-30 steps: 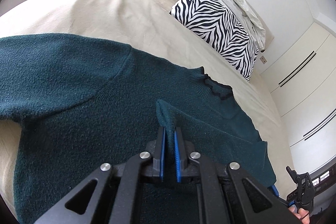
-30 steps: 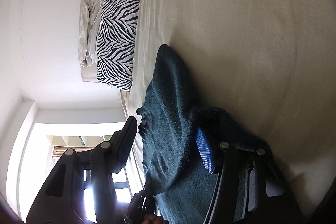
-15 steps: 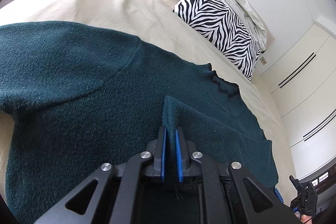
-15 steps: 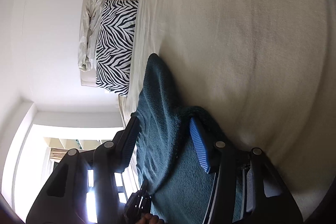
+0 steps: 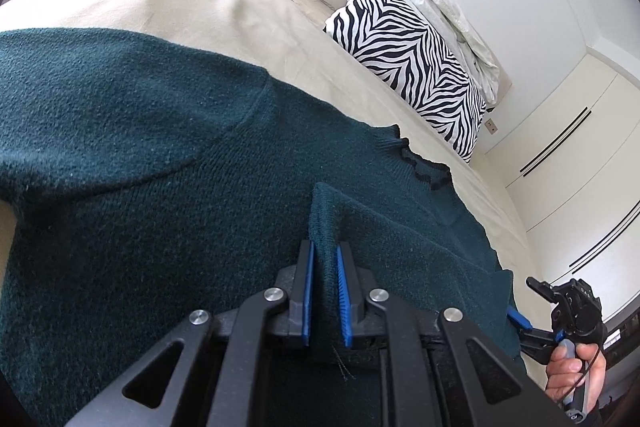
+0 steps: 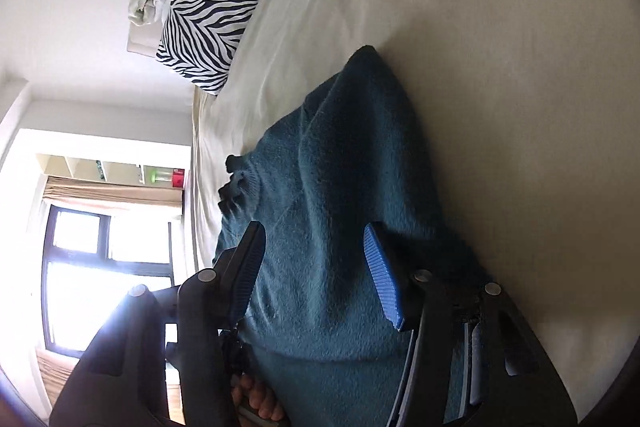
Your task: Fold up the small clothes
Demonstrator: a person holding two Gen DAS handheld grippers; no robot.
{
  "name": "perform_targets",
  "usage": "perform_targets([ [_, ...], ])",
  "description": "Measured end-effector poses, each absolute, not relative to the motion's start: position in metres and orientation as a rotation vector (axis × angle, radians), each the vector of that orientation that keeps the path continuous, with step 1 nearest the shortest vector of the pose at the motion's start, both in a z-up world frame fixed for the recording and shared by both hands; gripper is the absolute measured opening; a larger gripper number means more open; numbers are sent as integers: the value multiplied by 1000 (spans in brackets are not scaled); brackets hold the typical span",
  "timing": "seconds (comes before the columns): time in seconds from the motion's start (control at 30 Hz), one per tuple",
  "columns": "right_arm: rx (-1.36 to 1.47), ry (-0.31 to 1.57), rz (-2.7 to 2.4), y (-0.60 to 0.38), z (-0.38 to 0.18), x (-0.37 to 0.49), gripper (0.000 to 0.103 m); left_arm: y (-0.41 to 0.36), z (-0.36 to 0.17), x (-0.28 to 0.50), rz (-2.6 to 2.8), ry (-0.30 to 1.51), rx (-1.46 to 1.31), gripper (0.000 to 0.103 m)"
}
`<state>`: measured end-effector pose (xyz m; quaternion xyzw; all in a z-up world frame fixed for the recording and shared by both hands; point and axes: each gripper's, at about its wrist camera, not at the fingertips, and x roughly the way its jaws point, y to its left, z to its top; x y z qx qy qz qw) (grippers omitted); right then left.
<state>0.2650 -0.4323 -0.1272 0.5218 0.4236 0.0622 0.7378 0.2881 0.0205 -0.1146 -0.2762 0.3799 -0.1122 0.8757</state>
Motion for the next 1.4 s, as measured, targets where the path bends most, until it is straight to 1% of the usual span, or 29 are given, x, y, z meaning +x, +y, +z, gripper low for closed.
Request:
perform_targets([
  [0.1,1181,873,151,-452,-128,284,50,21,-116,289,-239,786,-583,15],
  [0.13,1196,863,154,-459,-129,290,51,21,-116,288,-241,784,-586,15],
  [0.23,1222,882,165,-473,-137,302,52,21,-116,288,-242,779,-587,15],
  [0.33,1176,894,195,-464,-134,298,52,21,-115,288,-243,778,-591,15],
  [0.5,1164,901,268,-448,-134,254,52,25,-114,285,-253,778,-613,15],
  [0.73,1119,897,232,-449,-122,175,52,36,-109,271,-264,799,-643,16],
  [0.77,1114,894,205,-450,-118,160,52,37,-105,267,-262,805,-636,17],
  [0.8,1108,888,187,-451,-114,146,54,41,-100,260,-257,805,-632,24],
  [0.83,1107,879,184,-449,-111,134,54,45,-95,251,-248,796,-631,34],
  [0.87,1108,875,191,-447,-108,121,54,52,-89,240,-234,784,-632,40],
  [0.9,1106,874,203,-443,-106,110,54,60,-81,229,-217,767,-632,53],
  [0.93,1101,875,213,-438,-103,100,54,71,-73,216,-203,742,-635,61],
  [1.03,1103,874,236,-420,-99,75,54,126,-52,175,-135,646,-690,70],
  [1.1,1125,870,255,-407,-98,63,54,178,-51,150,-30,605,-772,76],
  [1.27,1123,858,339,-364,-84,63,54,305,-84,105,216,571,-1083,76],
  [1.4,1174,811,374,-344,-72,77,54,354,-106,89,231,494,-1310,76],
])
